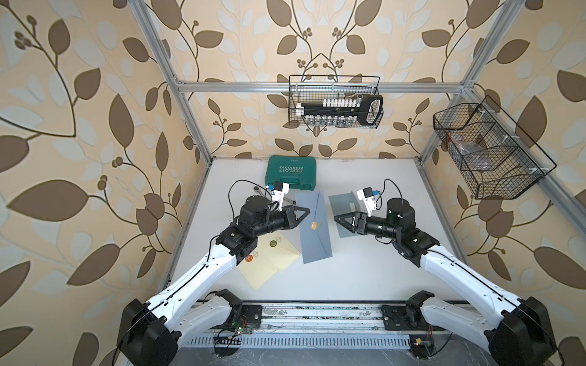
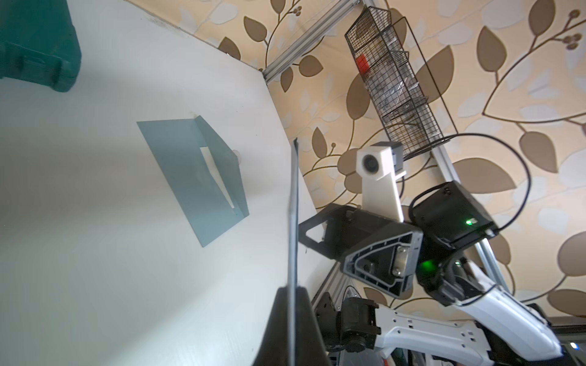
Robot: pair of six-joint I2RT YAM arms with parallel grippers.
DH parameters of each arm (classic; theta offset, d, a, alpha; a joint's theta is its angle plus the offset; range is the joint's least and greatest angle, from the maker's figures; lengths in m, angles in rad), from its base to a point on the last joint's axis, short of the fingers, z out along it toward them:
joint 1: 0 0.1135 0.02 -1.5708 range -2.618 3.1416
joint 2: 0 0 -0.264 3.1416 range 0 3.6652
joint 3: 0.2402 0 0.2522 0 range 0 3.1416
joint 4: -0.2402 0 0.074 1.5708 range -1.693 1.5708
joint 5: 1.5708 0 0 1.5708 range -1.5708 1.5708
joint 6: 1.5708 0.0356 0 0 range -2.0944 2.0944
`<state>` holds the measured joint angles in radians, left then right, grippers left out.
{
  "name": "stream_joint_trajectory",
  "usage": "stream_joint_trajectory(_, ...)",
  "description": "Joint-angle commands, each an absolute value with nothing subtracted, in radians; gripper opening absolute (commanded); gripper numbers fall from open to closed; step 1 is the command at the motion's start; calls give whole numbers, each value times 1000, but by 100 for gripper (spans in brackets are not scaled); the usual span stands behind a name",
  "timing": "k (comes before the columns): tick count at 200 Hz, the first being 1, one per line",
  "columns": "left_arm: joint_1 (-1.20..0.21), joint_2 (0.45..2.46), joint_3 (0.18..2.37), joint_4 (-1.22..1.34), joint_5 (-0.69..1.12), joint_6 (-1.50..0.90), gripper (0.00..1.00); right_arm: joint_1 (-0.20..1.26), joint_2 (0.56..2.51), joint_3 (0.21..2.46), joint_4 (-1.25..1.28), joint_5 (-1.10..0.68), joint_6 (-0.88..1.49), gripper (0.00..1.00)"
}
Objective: Open the envelope
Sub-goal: Pick up the envelope from the center of the board, then open the envelope flap on the envelope.
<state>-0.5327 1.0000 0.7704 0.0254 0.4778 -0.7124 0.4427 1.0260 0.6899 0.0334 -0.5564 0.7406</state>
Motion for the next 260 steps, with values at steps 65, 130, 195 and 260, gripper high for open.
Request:
stream_joint_trajectory(65, -736, 1007, 894, -149, 108, -512, 0, 390, 971, 778, -302, -265, 805, 98)
stream_joint_trajectory(130, -738, 1071, 905, -176, 40, -569, 0, 404, 1045, 687, -97, -424, 952, 91)
stream_joint_trajectory(195, -835, 1120, 906, -156, -124, -537, 0, 466, 1055, 747, -205, -321, 880, 86)
stream_joint_trajectory(260, -907, 1183, 946, -200, -221, -511, 0, 541, 1088, 792, -245, -259, 835, 84)
